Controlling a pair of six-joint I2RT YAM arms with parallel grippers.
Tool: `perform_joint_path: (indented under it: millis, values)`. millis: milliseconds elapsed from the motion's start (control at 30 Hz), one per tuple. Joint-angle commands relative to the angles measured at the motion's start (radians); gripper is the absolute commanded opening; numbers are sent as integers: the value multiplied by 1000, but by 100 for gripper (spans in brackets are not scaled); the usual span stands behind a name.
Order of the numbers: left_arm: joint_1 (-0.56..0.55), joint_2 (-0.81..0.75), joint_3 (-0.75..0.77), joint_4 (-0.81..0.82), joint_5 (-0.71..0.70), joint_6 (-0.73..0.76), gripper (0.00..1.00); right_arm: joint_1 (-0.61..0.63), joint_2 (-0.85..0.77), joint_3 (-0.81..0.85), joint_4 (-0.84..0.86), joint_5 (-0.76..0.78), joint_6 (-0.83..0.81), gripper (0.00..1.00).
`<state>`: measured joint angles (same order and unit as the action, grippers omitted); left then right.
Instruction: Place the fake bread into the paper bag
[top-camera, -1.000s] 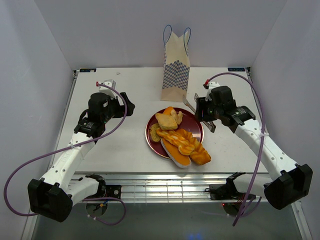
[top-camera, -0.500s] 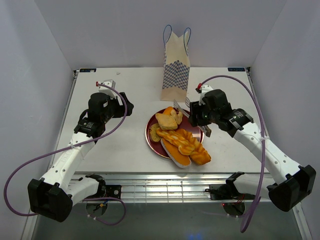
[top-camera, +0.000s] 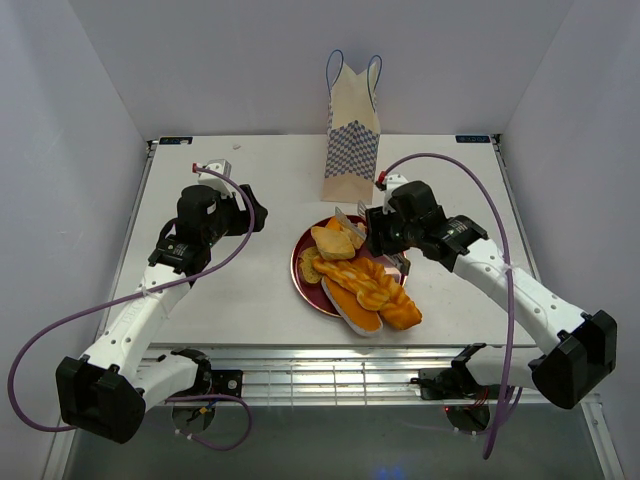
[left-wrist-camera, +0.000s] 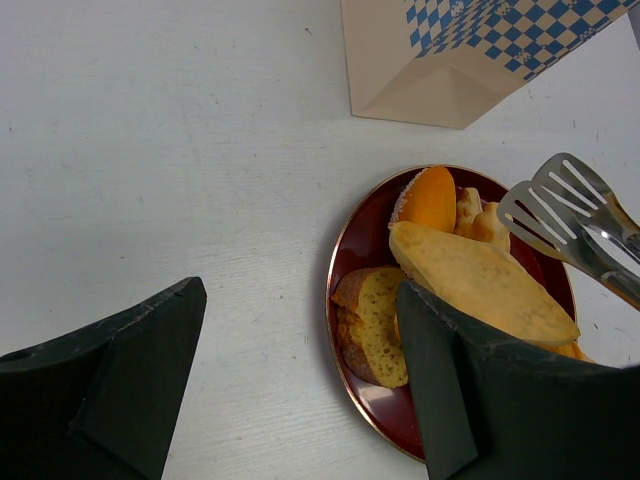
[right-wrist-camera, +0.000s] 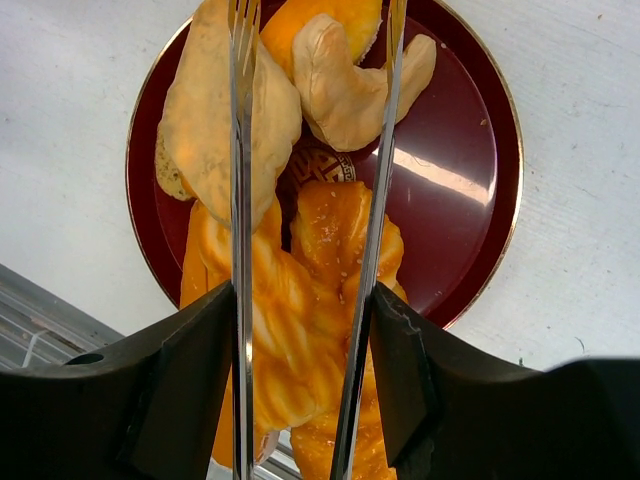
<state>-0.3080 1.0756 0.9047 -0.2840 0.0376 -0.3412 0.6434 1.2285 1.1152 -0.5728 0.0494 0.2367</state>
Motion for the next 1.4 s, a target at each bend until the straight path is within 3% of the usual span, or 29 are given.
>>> perform_joint_path:
  millis: [0,433,933,967,1100,1367]
  values:
    - [-2,-2,28,6,11,4,87,12,6,-11,57,12,13,58]
    - [0,0,31,6,30,1,88,15,22,-64,93,3,21,56]
    - [0,3,31,6,41,-4,88,15,12,-61,85,-13,36,41]
    - [0,1,30,8,39,-4,88,15,9,-54,80,-11,35,35]
    - [0,4,30,6,39,-4,87,15,-14,-26,56,18,35,30]
    - [0,20,28,8,38,-5,87,15,-47,32,19,64,33,27]
